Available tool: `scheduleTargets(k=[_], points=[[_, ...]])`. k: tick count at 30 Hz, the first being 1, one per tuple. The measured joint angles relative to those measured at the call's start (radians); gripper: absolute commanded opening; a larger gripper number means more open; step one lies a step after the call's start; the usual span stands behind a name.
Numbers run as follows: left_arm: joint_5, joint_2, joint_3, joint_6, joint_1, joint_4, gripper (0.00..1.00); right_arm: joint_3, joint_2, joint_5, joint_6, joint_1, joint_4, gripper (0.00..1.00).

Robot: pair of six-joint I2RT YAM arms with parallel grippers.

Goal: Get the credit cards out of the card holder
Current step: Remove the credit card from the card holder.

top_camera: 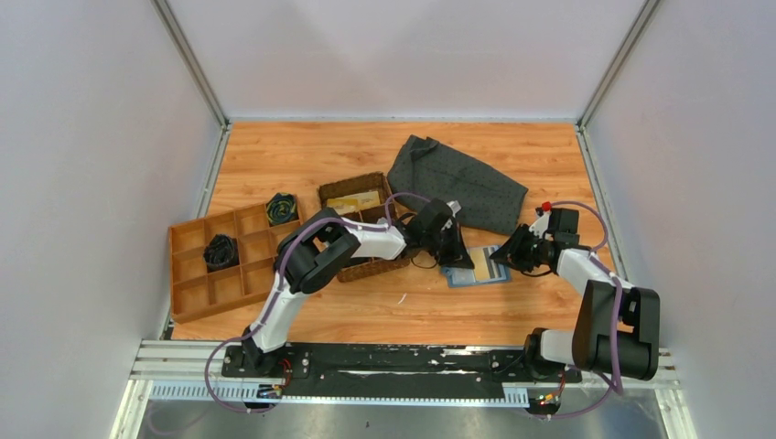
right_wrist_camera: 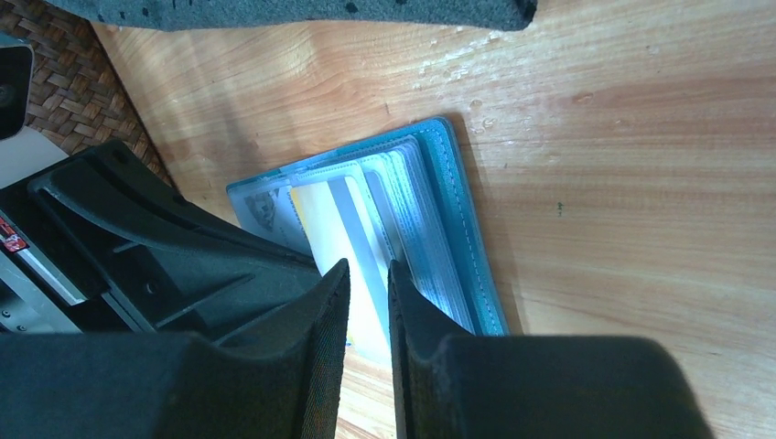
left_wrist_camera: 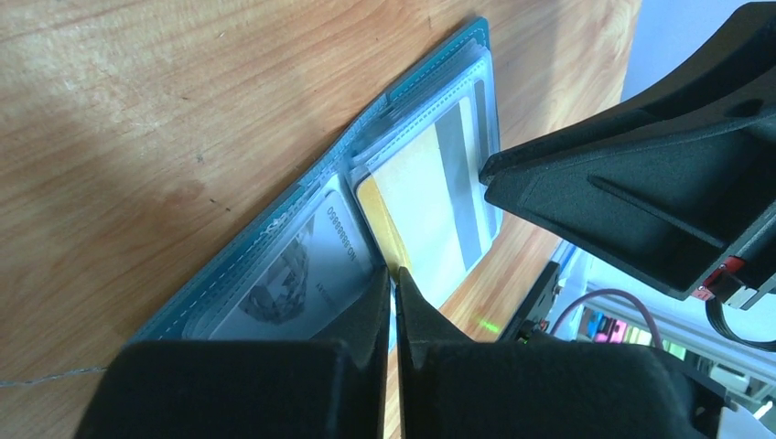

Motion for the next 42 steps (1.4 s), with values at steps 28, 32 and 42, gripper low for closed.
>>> scheduleTargets(k=[28, 32, 42], points=[[-0.007, -0.141, -0.108, 0.079, 0.005, 0.019, 0.44, -0.014, -0.022, -0.004, 0.000, 0.000, -0.008, 0.26], [-0.005, -0.142, -0.129, 0.078, 0.005, 0.018, 0.51, -0.044, -0.060, -0.007, 0.001, 0.000, -0.010, 0.26], [-0.002, -0.148, -0.159, 0.080, 0.002, 0.018, 0.50, -0.088, -0.154, -0.010, 0.010, 0.000, -0.082, 0.26]])
